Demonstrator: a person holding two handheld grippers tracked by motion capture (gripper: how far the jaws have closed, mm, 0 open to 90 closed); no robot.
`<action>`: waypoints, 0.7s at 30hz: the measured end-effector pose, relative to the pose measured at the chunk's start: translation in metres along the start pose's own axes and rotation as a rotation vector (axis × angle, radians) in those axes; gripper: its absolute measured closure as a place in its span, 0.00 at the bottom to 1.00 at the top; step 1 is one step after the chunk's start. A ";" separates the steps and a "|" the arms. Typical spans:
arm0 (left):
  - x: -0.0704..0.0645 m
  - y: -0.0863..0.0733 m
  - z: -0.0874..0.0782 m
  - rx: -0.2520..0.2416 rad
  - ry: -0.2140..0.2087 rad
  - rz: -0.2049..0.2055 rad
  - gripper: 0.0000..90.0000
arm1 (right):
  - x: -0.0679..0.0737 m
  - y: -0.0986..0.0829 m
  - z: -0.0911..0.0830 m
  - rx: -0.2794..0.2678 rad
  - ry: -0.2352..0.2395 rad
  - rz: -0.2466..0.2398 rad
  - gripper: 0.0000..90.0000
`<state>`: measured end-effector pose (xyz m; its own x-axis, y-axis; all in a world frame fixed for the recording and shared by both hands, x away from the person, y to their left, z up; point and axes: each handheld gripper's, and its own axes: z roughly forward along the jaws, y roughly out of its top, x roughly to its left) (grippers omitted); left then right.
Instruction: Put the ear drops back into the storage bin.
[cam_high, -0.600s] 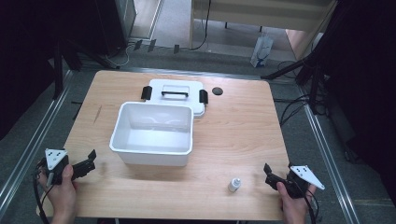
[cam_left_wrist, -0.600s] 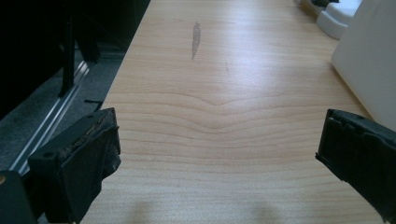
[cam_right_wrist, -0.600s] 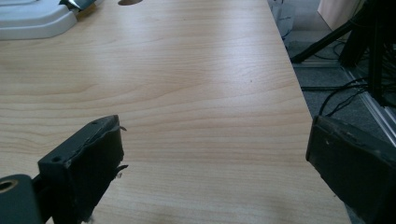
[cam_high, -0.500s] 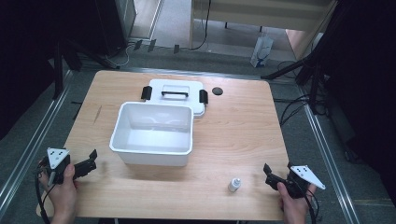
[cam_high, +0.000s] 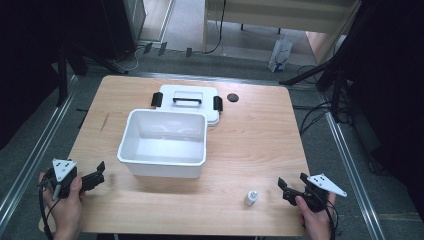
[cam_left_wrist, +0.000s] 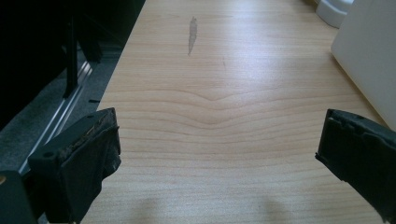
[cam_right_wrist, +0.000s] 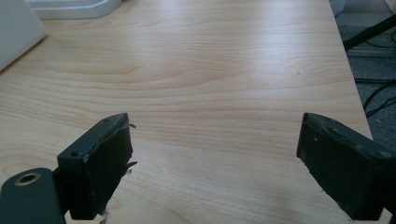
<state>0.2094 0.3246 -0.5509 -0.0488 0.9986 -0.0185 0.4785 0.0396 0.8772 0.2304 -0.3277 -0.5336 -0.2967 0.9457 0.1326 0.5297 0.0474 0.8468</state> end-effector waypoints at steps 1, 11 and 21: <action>0.001 0.000 0.000 0.000 -0.004 -0.005 0.00 | 0.000 0.000 0.000 0.000 0.000 0.000 0.12; 0.001 0.000 0.001 0.009 -0.015 -0.007 0.00 | 0.006 0.022 -0.007 0.142 0.040 -0.122 0.13; 0.001 0.001 0.001 0.017 -0.017 -0.006 0.00 | 0.015 0.045 0.003 0.387 0.134 -0.268 0.13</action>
<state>0.2109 0.3257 -0.5510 -0.0370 0.9988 -0.0315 0.4934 0.0456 0.8686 0.2524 -0.3107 -0.4952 -0.5496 0.8351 0.0227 0.6692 0.4239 0.6103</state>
